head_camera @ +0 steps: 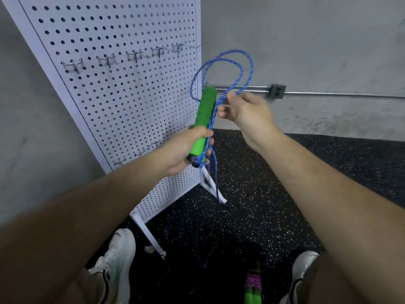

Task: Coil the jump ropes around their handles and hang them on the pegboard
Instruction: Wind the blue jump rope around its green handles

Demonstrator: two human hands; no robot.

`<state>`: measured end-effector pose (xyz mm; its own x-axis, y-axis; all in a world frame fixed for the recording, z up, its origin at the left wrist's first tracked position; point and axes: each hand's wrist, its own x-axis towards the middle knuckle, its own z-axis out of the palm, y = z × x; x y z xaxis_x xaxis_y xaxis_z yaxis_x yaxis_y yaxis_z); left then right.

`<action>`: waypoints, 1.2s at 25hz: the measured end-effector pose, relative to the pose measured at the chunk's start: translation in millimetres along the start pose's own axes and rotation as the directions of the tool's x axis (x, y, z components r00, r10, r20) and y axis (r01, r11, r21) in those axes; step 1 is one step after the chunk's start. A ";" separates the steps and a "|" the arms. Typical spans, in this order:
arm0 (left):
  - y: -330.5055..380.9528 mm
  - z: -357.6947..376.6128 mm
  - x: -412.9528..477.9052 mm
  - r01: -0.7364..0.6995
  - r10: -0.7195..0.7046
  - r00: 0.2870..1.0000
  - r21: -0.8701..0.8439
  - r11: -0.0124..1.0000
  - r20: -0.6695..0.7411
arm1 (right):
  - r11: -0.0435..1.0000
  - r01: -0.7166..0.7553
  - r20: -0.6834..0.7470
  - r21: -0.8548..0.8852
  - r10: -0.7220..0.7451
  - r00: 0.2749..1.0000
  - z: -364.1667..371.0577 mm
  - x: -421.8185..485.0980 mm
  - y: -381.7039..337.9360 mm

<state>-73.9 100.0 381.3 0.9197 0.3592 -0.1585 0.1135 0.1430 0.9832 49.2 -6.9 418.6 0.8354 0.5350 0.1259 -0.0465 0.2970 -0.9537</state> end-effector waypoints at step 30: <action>20.7 -28.4 35.0 -0.254 0.320 0.884 0.924 -0.286 0.342 | 0.566 0.235 0.395 -0.790 0.177 0.901 -77.5 9.5 12.4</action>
<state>-50.0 141.7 393.6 0.9775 0.0476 0.2056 0.0810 -0.9842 -0.1574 99.0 -59.3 386.8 0.5282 0.8475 0.0524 0.6027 -0.3307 -0.7262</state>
